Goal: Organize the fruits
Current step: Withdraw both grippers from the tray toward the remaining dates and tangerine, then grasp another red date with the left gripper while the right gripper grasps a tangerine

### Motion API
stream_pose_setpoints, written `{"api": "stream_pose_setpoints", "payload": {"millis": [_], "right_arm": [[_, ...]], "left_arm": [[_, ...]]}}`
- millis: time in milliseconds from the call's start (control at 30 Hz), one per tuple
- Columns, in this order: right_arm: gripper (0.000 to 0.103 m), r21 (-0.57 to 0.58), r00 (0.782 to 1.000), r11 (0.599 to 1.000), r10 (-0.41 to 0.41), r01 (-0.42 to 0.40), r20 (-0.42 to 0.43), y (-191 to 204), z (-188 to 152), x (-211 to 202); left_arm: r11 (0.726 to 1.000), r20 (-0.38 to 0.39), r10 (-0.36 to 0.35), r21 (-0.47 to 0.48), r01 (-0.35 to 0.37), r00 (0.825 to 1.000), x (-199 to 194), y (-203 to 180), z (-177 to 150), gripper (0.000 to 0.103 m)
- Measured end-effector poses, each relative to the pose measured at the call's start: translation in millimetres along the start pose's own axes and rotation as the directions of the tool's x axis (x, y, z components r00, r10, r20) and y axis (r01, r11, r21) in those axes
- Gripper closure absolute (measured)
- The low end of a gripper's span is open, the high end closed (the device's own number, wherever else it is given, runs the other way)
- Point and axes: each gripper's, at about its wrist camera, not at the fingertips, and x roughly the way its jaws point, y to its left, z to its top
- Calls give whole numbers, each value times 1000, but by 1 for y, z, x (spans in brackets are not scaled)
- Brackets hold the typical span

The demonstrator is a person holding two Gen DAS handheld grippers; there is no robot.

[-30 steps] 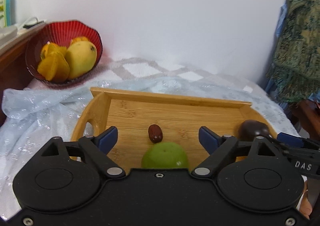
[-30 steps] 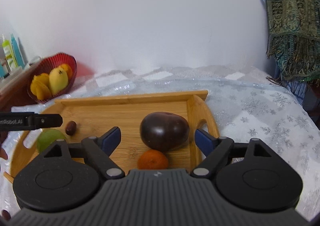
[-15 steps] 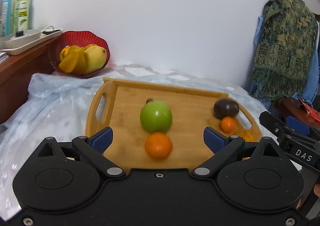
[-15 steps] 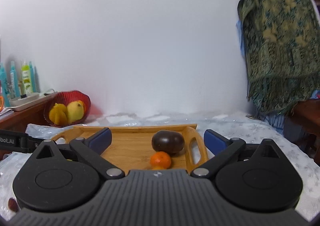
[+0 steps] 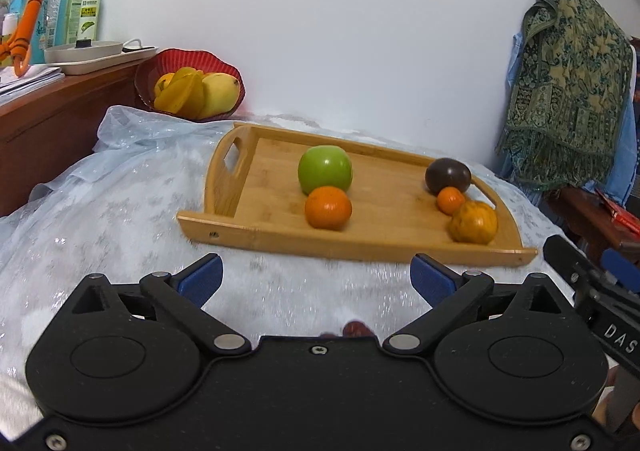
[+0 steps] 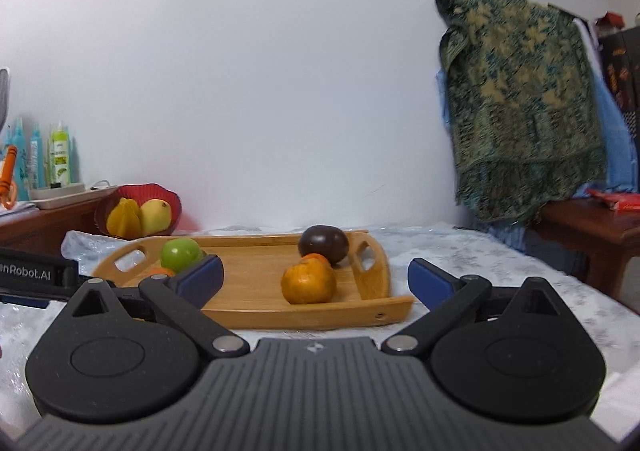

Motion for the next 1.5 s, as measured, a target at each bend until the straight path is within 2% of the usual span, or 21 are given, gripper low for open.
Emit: {"api": "stream_pose_setpoints", "payload": {"millis": [200, 433, 567, 800, 867, 933, 1233, 1500], "right_arm": [[0, -1, 998, 998, -62, 62, -20, 2, -14, -17], [0, -21, 990, 993, -120, 119, -73, 5, -28, -18], [0, 5, 986, 991, -130, 131, -109, 3, -35, -16], [1, 31, 979, 992, -120, 126, -166, 2, -41, -12], [6, 34, 975, 991, -118, 126, -191, 1, -43, -9], [8, 22, 971, 989, -140, 147, -194, 3, -46, -8], [11, -4, 963, 984, -178, 181, -202, 4, -49, -4], [13, 9, 949, 976, -211, 219, -233, 0, -51, 2]], "left_arm": [[999, 10, -3, 47, 3, 1000, -8, -8, -13, 2], [988, 12, 9, 153, -11, 1000, -10, -22, -33, 2], [987, -1, 5, 158, -4, 1000, -9, -24, -40, 5], [988, -22, -6, 152, 9, 1000, -7, -21, -43, 17], [987, -25, -4, 158, 8, 1000, -6, -21, -44, 23], [986, -34, 3, 164, 3, 999, -4, -21, -44, 33], [986, -73, 10, 169, 2, 997, 4, -19, -50, 56], [983, -74, 12, 183, 2, 997, 7, -21, -51, 64]]}}
